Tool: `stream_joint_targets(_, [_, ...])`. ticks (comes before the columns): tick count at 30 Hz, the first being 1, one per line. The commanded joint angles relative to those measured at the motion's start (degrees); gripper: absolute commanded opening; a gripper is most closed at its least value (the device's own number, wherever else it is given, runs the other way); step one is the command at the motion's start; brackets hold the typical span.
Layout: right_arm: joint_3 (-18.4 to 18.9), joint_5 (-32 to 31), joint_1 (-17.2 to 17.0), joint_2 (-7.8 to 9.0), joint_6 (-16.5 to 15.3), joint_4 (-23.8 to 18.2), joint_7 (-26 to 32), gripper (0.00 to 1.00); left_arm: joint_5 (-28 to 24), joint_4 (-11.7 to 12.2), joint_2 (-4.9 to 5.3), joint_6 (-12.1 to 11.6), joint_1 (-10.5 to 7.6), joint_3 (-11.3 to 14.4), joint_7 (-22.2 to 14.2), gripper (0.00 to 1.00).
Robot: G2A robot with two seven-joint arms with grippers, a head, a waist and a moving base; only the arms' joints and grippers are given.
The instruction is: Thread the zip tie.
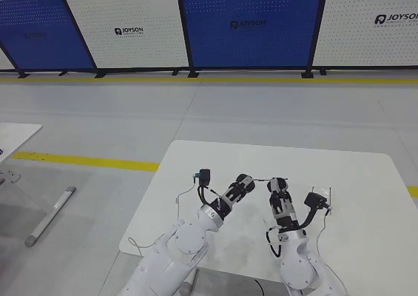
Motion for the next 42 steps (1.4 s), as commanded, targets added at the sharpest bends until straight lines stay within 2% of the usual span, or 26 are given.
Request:
stream_joint_targets(1, [0.0, 0.0, 0.0, -0.05, 0.1, 0.0, 0.2, 0.00, 0.0, 0.0, 0.00, 0.0, -0.01, 0.0, 0.0, 0.00])
stream_joint_targets(6, [-0.1, 0.1, 0.0, -0.15, 0.3, 0.0, 0.7, 0.01, 0.0, 0.0, 0.05, -0.1, 0.06, -0.2, -0.2, 0.00])
stream_joint_targets(7, [-0.1, 0.2, 0.0, -0.17, 0.3, -0.1, 0.9, 0.24, -0.1, 0.0, 0.05, -0.1, 0.09, -0.2, -0.2, 0.00])
stream_joint_targets(11, [-0.3, -0.3, 0.1, -0.23, 0.6, -0.2, 1.5, 0.47, -0.1, 0.1, 0.07, 0.0, 0.11, -0.3, -0.4, 0.00])
stream_joint_targets(13, [-0.4, -0.7, 0.1, -0.25, 0.5, -0.2, 1.5, 0.99, -0.3, 0.1, 0.07, 0.0, 0.10, -0.3, -0.5, 0.00])
stream_joint_targets(22, [1.6, -2.3, -1.9, 0.07, 0.3, -2.0, -1.5, 1.00, -3.6, -0.6, -0.06, 0.8, 0.38, -0.9, 0.3, 0.00])
stream_joint_targets(26, [4.7, -4.4, -3.1, 0.55, 2.7, -2.2, -3.9, 1.00, -8.5, -1.9, -0.05, 1.1, 1.18, -1.5, -1.9, 0.00])
stream_joint_targets(34, [5.1, -4.4, -3.2, 0.60, 3.2, -2.2, -4.0, 1.00, -8.5, -1.9, -0.05, 1.1, 1.18, -1.5, -1.9, 0.00])
stream_joint_targets(39, [5.3, -19.3, -2.0, 1.05, 9.4, -1.6, -9.5, 1.00, -14.3, -1.8, -0.41, 1.9, 0.94, -1.6, -1.3, 0.00])
stream_joint_targets(42, [5.3, -26.2, -0.7, 1.39, 11.5, -0.3, -8.4, 1.00, -18.0, -1.7, -0.56, 2.7, 0.67, -1.7, -2.3, 0.00])
